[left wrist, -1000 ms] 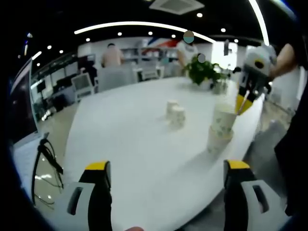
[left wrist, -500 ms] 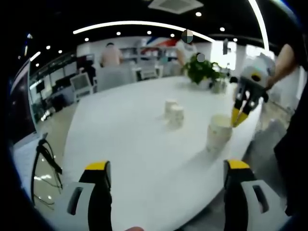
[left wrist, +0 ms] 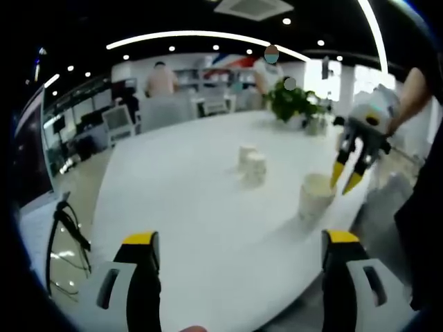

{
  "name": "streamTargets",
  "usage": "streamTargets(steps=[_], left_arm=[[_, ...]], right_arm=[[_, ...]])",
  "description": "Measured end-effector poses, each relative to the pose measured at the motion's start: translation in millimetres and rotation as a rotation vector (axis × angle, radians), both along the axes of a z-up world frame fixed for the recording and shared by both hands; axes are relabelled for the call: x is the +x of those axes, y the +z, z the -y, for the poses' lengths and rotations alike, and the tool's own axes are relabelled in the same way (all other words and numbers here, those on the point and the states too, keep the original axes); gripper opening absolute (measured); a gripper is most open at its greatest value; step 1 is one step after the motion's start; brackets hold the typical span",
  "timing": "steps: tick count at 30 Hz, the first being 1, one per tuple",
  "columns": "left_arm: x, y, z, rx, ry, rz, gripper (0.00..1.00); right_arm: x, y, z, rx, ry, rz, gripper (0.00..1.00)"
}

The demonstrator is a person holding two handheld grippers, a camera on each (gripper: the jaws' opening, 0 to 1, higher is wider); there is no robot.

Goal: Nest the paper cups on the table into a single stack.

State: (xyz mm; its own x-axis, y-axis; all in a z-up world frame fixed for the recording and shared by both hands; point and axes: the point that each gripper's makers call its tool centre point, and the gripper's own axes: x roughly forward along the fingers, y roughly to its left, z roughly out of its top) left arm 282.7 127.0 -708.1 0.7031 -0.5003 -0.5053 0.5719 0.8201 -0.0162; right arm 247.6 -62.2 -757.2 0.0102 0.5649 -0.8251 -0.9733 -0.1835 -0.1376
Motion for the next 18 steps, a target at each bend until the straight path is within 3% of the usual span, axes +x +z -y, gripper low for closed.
streamTargets(steps=[6, 10, 18], left_arm=[[-0.8, -0.6, 0.1, 0.0, -0.003, -0.002, 0.98], [-1.0, 0.8, 2.9, 0.005, -0.013, 0.0, 0.98], [0.5, 6.0, 3.6, 0.015, -0.021, 0.005, 0.98]], right_arm=[[-1.3, 5.1, 2.6, 0.031, -0.026, 0.007, 0.13], [-2.5, 19.8, 0.5, 0.078, -0.057, 0.014, 0.13], [15.7, 46.2, -1.5, 0.222, -0.156, 0.029, 0.14]])
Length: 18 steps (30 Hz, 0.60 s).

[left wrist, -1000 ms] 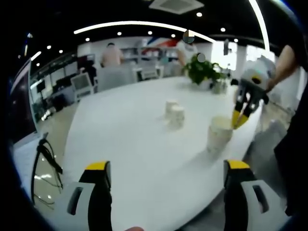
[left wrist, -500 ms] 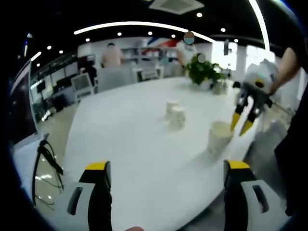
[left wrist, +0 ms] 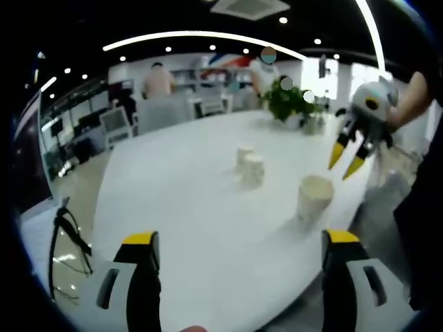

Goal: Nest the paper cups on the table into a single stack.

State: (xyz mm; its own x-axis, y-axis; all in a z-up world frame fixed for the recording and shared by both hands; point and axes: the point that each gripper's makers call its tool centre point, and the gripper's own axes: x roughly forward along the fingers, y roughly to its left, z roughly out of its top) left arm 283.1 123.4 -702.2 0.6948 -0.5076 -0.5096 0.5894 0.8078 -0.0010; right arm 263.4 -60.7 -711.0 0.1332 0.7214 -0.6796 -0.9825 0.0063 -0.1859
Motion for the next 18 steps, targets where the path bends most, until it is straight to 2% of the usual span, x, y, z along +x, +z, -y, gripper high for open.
streamTargets(steps=[2, 5, 7, 12, 18], left_arm=[[1.8, 2.5, -0.5, -0.004, 0.001, 0.004, 0.98], [3.5, 4.2, 0.0, -0.006, 0.0, 0.009, 0.98], [3.6, 3.6, 1.0, -0.005, -0.006, 0.008, 0.98], [3.0, 0.3, 2.9, -0.009, -0.014, 0.0, 0.98], [3.6, -2.5, 0.4, -0.012, -0.009, -0.009, 0.98]], right_arm=[[16.6, 3.6, 5.1, 0.007, -0.038, 0.034, 0.14], [40.6, 15.0, 11.8, 0.059, -0.142, 0.018, 0.14], [59.0, 21.0, 21.0, 0.07, -0.195, 0.046, 0.14], [98.8, 25.7, 45.7, 0.118, -0.351, 0.036, 0.18], [131.7, 31.1, 71.2, 0.193, -0.507, 0.013, 0.26]])
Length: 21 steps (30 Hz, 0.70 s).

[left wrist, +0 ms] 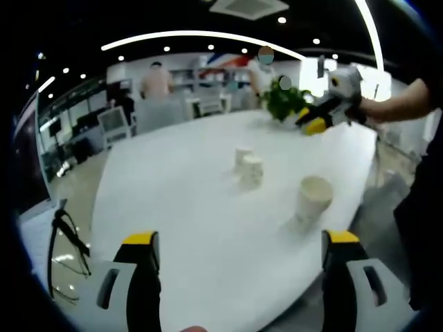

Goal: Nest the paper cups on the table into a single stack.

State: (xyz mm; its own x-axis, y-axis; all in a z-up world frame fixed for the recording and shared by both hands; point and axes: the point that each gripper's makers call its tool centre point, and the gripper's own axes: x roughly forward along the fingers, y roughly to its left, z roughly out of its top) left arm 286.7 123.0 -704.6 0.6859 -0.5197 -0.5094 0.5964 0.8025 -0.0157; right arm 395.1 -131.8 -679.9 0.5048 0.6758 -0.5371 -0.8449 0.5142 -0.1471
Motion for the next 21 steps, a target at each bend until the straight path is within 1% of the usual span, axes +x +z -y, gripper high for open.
streamTargets(steps=[3, 6, 8, 9, 12, 14, 15, 18, 19, 21], left_arm=[[-0.6, -0.3, 0.5, 0.003, -0.002, -0.004, 0.98], [-1.1, -0.8, 1.3, 0.004, -0.004, -0.007, 0.98], [-2.3, -1.9, 1.3, 0.012, -0.008, -0.01, 0.98], [-2.7, -2.1, 1.1, 0.014, -0.009, -0.012, 0.98], [-3.1, -2.3, -0.5, 0.015, -0.009, -0.015, 0.98], [-2.6, -2.7, -2.5, 0.016, -0.004, -0.016, 0.98], [-2.6, -2.9, -2.8, 0.015, -0.003, -0.018, 0.98], [-4.0, -4.9, -2.5, 0.017, -0.003, -0.025, 0.98], [-4.4, -5.5, -2.6, 0.018, -0.003, -0.027, 0.98], [-5.2, -7.2, -3.3, 0.018, -0.002, -0.032, 0.98]], right_arm=[[11.2, -6.6, 8.9, 0.021, -0.057, -0.026, 0.32], [16.0, -15.4, 8.9, 0.039, -0.081, -0.045, 0.35], [16.2, -19.0, 4.9, 0.081, -0.12, -0.074, 0.39], [15.2, -19.6, 2.2, 0.09, -0.127, -0.078, 0.4], [14.9, -29.1, -6.0, 0.09, -0.129, -0.089, 0.44], [17.2, -33.9, -9.9, 0.091, -0.132, -0.089, 0.48], [20.8, -38.8, -11.6, 0.09, -0.135, -0.09, 0.52], [29.9, -46.2, -14.1, 0.097, -0.163, -0.071, 0.7], [30.3, -47.4, -17.5, 0.099, -0.18, -0.069, 0.77], [30.2, -49.2, -24.2, 0.11, -0.194, -0.072, 0.86]])
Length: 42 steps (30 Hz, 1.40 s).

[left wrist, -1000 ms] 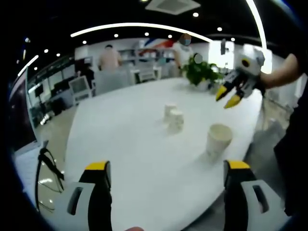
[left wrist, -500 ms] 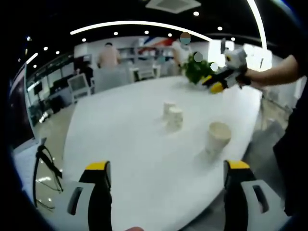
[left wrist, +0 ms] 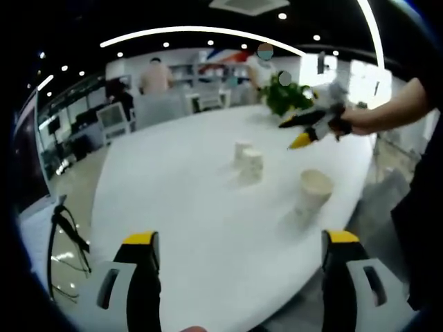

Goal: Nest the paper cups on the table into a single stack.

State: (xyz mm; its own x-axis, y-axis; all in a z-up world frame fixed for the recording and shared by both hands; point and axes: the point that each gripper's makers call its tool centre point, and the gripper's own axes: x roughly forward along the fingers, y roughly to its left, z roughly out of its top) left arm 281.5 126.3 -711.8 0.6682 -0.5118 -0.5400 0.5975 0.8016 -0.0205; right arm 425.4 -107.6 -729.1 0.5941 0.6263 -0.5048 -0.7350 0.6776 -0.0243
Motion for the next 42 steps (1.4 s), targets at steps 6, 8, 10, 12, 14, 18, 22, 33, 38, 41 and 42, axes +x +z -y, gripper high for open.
streamTargets(steps=[6, 8, 10, 12, 14, 18, 22, 33, 38, 41, 42], left_arm=[[-1.9, -2.7, -1.9, 0.003, 0.005, -0.01, 0.98], [-1.8, -3.7, -2.0, 0.001, 0.007, -0.013, 0.98], [-2.0, -6.2, -2.6, 0.002, 0.01, -0.02, 0.98], [-3.1, -7.6, -0.5, 0.001, 0.006, -0.027, 0.98], [-3.6, -8.8, 0.3, 0.006, 0.002, -0.031, 0.98], [-4.5, -10.8, 0.0, 0.004, 0.004, -0.041, 0.98], [-5.4, -14.1, -3.7, 0.011, 0.005, -0.051, 0.98], [-7.5, -17.2, -5.4, 0.011, 0.008, -0.064, 0.98], [-10.3, -18.8, -6.4, 0.013, 0.005, -0.068, 0.98], [-13.3, -19.8, -6.5, 0.018, 0.0, -0.074, 0.98], [-14.1, -19.7, -6.9, 0.02, -0.001, -0.074, 0.98]], right_arm=[[13.8, -14.4, -1.4, 0.007, -0.051, 0.003, 1.0], [18.9, -21.9, 0.4, 0.007, -0.064, -0.014, 1.0], [28.2, -31.9, 1.1, 0.02, -0.08, -0.032, 0.99], [34.8, -40.0, -0.8, 0.023, -0.09, -0.047, 0.94], [38.8, -46.7, -3.7, 0.028, -0.096, -0.062, 0.91], [46.4, -59.8, -11.5, 0.045, -0.108, -0.098, 0.82], [51.1, -64.8, -15.8, 0.074, -0.139, -0.117, 0.77], [47.9, -65.1, -34.6, 0.076, -0.1, -0.13, 0.54], [52.1, -68.7, -42.0, 0.045, -0.089, -0.113, 0.51], [55.0, -69.9, -43.5, 0.044, -0.092, -0.11, 0.47], [56.0, -70.5, -44.4, 0.054, -0.094, -0.114, 0.46]])
